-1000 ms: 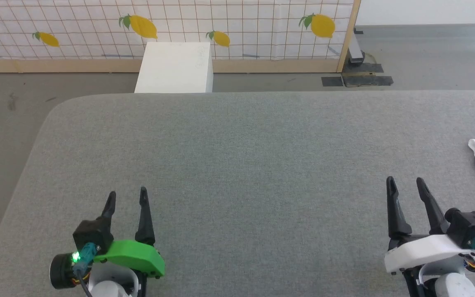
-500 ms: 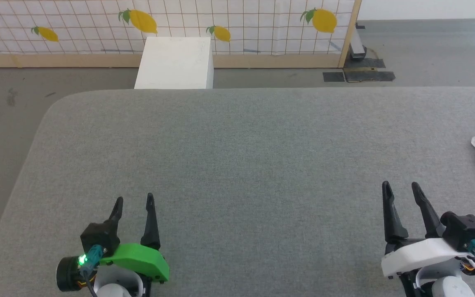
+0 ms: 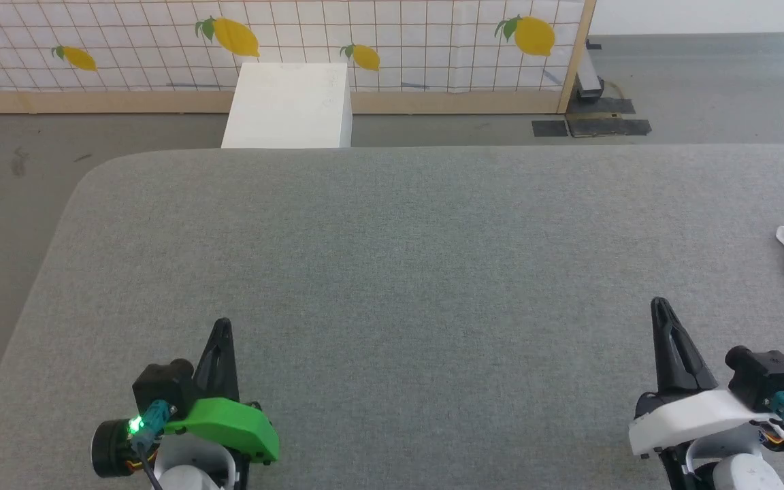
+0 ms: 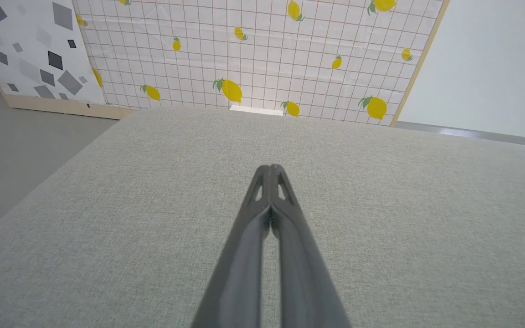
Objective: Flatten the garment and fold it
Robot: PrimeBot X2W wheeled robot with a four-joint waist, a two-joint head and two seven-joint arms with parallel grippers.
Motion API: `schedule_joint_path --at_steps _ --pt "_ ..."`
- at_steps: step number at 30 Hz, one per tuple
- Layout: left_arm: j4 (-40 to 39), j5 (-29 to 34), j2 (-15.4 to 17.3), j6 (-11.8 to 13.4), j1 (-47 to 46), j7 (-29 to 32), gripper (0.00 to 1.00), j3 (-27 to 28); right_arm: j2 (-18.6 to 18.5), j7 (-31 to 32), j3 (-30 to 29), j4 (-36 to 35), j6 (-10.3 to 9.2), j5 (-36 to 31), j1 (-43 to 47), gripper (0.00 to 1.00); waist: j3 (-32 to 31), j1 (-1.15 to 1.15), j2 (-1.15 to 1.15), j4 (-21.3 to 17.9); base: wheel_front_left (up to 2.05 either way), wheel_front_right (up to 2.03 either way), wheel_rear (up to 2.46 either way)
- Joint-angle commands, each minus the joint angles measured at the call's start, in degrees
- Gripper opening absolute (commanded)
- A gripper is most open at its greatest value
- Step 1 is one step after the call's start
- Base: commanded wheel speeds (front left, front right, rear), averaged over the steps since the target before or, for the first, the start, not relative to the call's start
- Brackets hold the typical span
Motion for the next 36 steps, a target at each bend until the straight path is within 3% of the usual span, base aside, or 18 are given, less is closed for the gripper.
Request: schedule_joint_path --at_steps 1,36 --pt "-0.5 0.8 -0.1 -0.2 0.4 0.3 0.0 0.3 0.0 0.4 0.2 -0.6 -0.01 -0.5 0.3 0.0 0.0 0.0 0.0 0.0 0.0 0.0 0.0" --pt "-5.2 4.3 -0.4 -0.8 1.8 4.4 0.0 1.5 0.0 4.6 1.2 -4.8 -0.02 -4.0 1.3 0.0 -0.6 0.0 0.0 -0.3 0.0 0.0 0.0"
